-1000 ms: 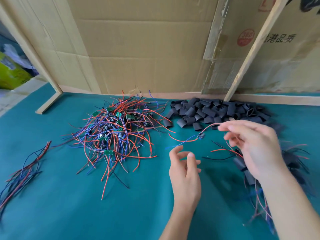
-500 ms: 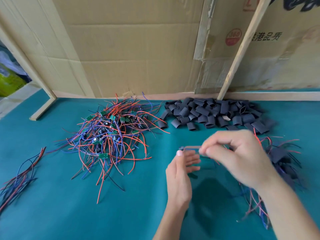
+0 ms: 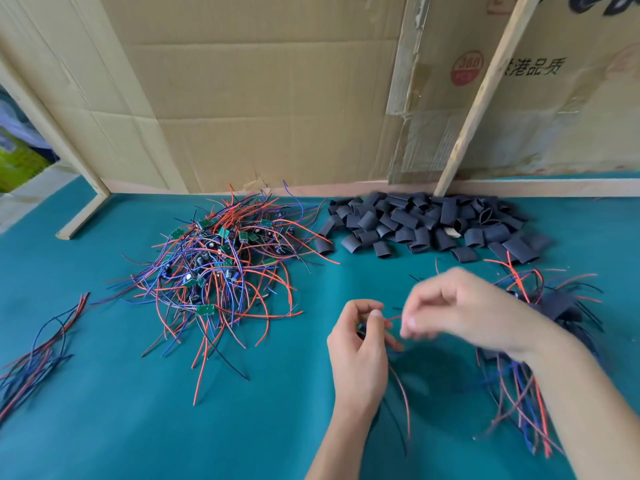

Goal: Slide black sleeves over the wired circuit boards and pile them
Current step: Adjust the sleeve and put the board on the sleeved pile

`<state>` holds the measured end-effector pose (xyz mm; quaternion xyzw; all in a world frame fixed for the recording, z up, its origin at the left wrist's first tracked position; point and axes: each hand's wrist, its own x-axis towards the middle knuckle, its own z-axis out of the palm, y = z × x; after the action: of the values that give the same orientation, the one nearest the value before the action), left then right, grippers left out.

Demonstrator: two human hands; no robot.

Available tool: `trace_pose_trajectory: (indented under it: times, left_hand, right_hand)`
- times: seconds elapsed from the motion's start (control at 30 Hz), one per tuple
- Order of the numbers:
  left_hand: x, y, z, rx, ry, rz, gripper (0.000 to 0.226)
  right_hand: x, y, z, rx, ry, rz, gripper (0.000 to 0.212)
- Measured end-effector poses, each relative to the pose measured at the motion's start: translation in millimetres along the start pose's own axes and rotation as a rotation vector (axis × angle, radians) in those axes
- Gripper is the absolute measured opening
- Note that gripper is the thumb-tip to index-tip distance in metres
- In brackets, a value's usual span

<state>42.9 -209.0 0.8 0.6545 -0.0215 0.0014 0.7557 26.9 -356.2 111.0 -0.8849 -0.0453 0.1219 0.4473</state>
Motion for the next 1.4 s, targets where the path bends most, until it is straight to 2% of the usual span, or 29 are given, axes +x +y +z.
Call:
trace_pose_trajectory:
  times: [0.03,0.1,0.17,0.27,0.33,0.4,0.5,0.63,0.7,0.77,0.83,0.93,1.1,1.2,1.3,1.4]
  left_hand:
    - [0.5,0.8,0.1,0.019,0.009,0.012,0.017]
    - [0.4,2.4,0.6,0.058,0.020,0.040,0.018]
    - [0.0,4.2,0.8,0.083,0.027,0.059,0.016]
    - [-1.0,4.8,0.3,0.077,-0.013,0.051,0.015]
    - [0.4,3.8,1.4,0.078,-0.052,0.039,0.020]
    - [1.0,2.9,1.7,0.101,-0.064,0.044,0.022]
    - [0.8,0.5,0.9,0.113,-0.034,0.065,0.021]
    - [2.1,-1.6,2.1,0.103,0.023,0.070,0.020]
    - [2.6,-3.1,2.9,0.077,0.056,0.073,0.020]
    - [3.1,-4.1,2.8,0.037,0.090,0.080,0.021]
    - [3.4,-4.3,3.2,0.023,0.120,0.089,0.022]
    - [2.3,-4.8,4.5,0.035,0.131,0.098,0.021]
    - [1.9,-6.9,2.6,0.076,0.155,0.143,0.030]
    - [2.6,-7.5,3.5,0.056,0.149,0.132,0.026]
    - [3.6,-8.4,3.6,0.070,0.160,0.146,0.024]
    - [3.2,-7.3,3.8,0.049,0.137,0.128,0.020]
  right_hand:
    - [17.4,5.3,-4.8,0.007,0.149,0.019,0.013]
    - [57.5,17.7,-10.0,-0.141,0.371,0.056,0.009]
    - [93.8,28.2,-7.5,-0.345,0.363,0.109,0.015]
    - [129.5,47.1,3.4,-0.542,0.227,0.207,0.044]
    - [138.9,55.2,9.4,-0.607,0.305,0.231,0.045]
    - [141.2,58.2,11.0,-0.567,0.436,0.225,0.035]
    - [125.9,51.6,6.5,-0.416,0.641,0.151,0.006]
    - [78.4,42.8,-3.3,-0.088,1.022,0.038,0.020]
    - [54.6,46.2,0.1,0.095,1.114,0.018,0.019]
    - [35.0,49.1,12.9,0.318,1.095,-0.024,0.023]
    - [23.1,49.5,31.5,0.455,0.968,-0.070,0.028]
    - [20.1,44.7,58.6,0.447,0.762,-0.076,0.024]
    - [21.8,38.4,80.8,0.268,0.623,-0.125,0.020]
    - [16.3,36.2,73.7,0.460,0.507,-0.114,0.013]
    - [14.7,37.6,64.1,0.659,0.368,-0.043,0.015]
    - [13.4,43.2,60.0,0.706,0.289,-0.017,0.015]
